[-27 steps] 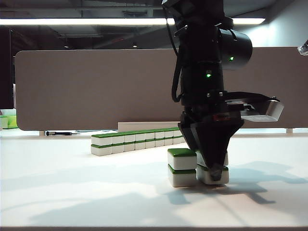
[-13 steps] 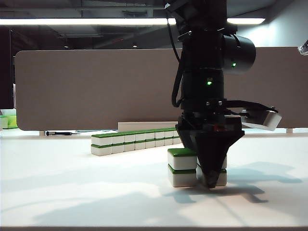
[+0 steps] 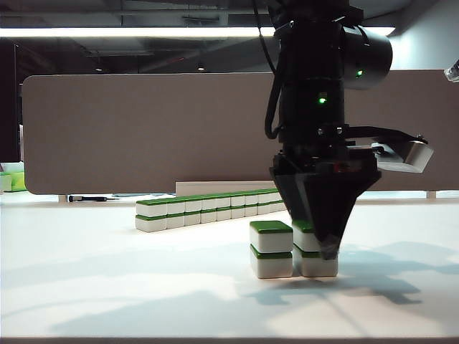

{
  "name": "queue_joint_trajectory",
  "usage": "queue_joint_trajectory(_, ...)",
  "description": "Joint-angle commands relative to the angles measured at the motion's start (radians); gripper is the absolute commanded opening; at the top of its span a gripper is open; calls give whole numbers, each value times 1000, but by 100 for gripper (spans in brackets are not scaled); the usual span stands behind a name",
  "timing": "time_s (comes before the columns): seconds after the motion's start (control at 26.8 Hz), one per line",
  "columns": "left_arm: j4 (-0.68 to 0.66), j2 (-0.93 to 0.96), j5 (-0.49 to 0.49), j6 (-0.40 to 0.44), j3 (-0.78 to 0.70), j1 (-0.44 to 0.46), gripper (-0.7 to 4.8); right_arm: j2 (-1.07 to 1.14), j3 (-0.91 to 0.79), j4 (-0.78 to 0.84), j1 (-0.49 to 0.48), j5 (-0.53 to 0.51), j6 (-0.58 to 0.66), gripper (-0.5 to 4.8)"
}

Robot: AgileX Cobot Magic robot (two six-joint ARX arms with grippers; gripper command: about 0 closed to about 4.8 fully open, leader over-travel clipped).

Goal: Take a mahjong tile from the mahjong wall and then place it on the table close to you.

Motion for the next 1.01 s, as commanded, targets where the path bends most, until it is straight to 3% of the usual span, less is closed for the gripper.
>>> queue_joint_trajectory(0.04,-25,-14,4,-3,4,-5,382,-2,6,10,2,-2,-2,-1)
queue_joint_trajectory(0.45,-39,-81,-25,-3,75,-9,382,-2,6,10,2,-2,-2,-1)
queue_joint_trajectory(0.52,-39,-96,-87,-3,87,-9,381,-2,6,9,2,-2,-2,-1)
queue_joint_trajectory(0.63,-55,-136,-267,-4,92,0,362,-2,6,8,2,-2,-2,-1)
queue_joint_trajectory(0.67,-59,-146,-276,-8,92,9,356,-2,6,9,2,-2,-2,-1)
queue_joint_trajectory(1.01,-154,-237,-241,-158,92,141,68,-3,6,9,2,-2,-2,-1)
